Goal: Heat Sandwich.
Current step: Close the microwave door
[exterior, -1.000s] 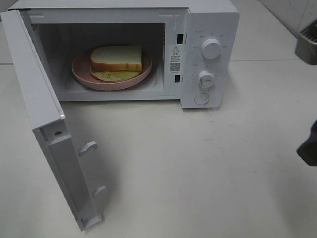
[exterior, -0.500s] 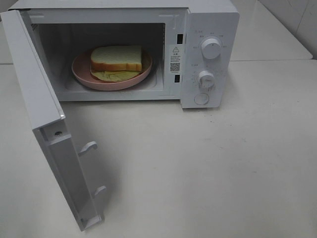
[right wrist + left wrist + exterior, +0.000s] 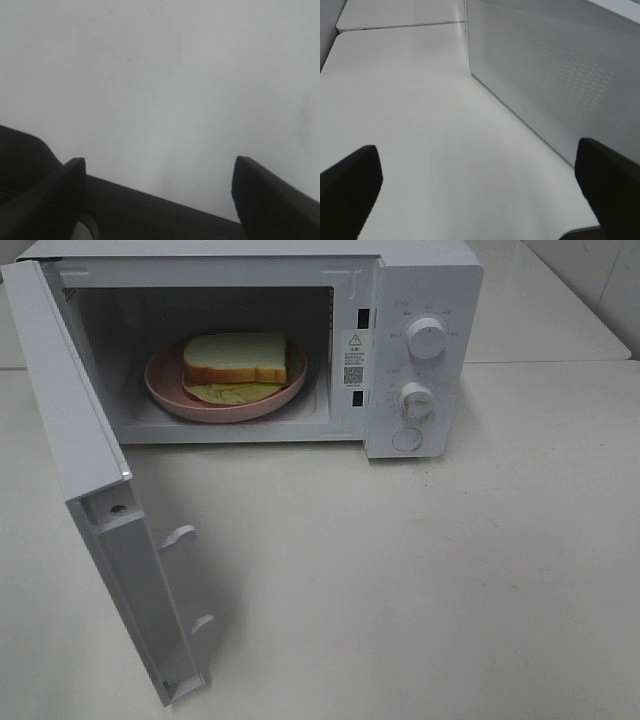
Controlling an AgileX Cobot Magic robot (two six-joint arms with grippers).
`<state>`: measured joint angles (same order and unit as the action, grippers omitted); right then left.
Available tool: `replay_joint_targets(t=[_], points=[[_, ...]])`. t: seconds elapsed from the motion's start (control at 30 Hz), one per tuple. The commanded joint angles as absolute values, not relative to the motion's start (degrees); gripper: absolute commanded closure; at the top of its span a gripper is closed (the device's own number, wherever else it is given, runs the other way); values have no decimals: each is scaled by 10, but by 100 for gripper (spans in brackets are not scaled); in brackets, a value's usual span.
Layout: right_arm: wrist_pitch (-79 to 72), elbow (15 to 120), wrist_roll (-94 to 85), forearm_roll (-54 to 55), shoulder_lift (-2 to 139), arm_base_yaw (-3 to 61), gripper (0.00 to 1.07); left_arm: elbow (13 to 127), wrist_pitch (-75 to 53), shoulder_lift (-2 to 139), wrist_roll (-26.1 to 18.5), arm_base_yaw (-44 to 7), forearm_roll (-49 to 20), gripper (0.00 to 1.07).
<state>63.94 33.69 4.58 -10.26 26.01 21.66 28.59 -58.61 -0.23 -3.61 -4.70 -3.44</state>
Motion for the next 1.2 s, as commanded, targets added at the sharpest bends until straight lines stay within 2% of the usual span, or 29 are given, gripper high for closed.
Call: replay_joint_targets(t=[0.03,0.4,0.57,0.83,1.2], points=[[626,322,36,-99,221,185,31,289,-583,-17,-36,-50,-33,3],[594,289,22,-48,90,74,31,289,-583,-17,-36,-50,-33,3],[594,289,17,-45,45,46,31,289,-583,-17,-36,-50,-33,3],[594,289,17,-43,-18,33,31,289,-583,-17,-36,-50,-33,3],[594,289,17,-43,-17,33,31,289,-583,-17,-36,-50,-33,3]])
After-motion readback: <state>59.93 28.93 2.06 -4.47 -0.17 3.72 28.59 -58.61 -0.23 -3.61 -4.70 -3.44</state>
